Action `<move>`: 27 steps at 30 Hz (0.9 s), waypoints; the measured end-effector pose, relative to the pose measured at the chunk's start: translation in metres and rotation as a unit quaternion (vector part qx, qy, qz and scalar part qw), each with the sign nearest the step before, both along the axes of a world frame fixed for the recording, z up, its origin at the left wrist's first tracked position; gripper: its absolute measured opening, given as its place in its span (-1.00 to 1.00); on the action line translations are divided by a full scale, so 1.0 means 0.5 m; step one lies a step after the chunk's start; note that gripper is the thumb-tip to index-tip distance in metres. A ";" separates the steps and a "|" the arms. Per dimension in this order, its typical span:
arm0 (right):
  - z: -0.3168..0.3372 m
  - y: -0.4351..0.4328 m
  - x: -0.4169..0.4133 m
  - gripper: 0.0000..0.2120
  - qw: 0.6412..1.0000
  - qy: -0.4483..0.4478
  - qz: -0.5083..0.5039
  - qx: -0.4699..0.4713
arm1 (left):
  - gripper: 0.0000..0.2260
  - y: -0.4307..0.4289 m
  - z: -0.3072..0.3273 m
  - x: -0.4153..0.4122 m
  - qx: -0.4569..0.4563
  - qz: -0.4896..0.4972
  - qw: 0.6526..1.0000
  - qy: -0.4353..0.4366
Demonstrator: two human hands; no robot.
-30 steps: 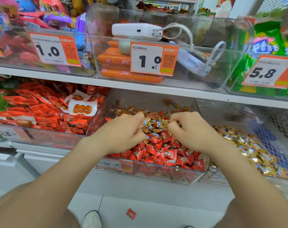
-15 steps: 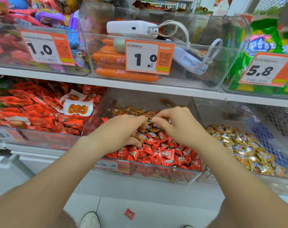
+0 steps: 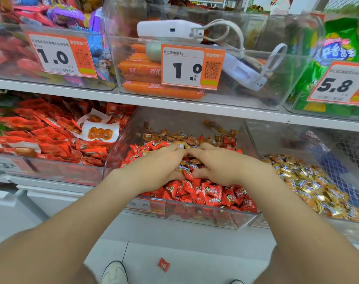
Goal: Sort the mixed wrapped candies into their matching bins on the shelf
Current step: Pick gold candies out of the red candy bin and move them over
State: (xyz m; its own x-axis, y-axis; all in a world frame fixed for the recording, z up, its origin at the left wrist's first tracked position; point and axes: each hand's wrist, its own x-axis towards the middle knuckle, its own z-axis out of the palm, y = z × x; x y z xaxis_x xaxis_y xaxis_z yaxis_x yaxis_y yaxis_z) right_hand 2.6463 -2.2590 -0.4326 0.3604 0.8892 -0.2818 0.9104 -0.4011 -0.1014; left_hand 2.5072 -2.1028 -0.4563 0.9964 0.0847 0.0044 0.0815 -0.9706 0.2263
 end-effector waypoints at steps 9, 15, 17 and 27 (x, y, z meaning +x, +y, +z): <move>-0.010 0.015 0.003 -0.62 0.997 0.030 -0.027 0.073 | -0.80 0.022 0.021 -0.022 -0.136 -0.008 0.990 -0.043; 0.006 -0.020 0.023 -0.83 0.981 0.107 -0.049 0.156 | -0.89 0.028 0.040 -0.034 -0.184 0.044 0.976 -0.106; 0.009 -0.033 0.028 -0.85 0.972 0.131 -0.057 0.186 | -0.93 0.032 0.041 -0.033 -0.214 0.061 0.969 -0.112; 0.023 -0.068 0.024 -0.89 0.908 0.274 -0.157 0.275 | -0.74 0.010 0.036 -0.009 -0.028 0.083 0.990 -0.112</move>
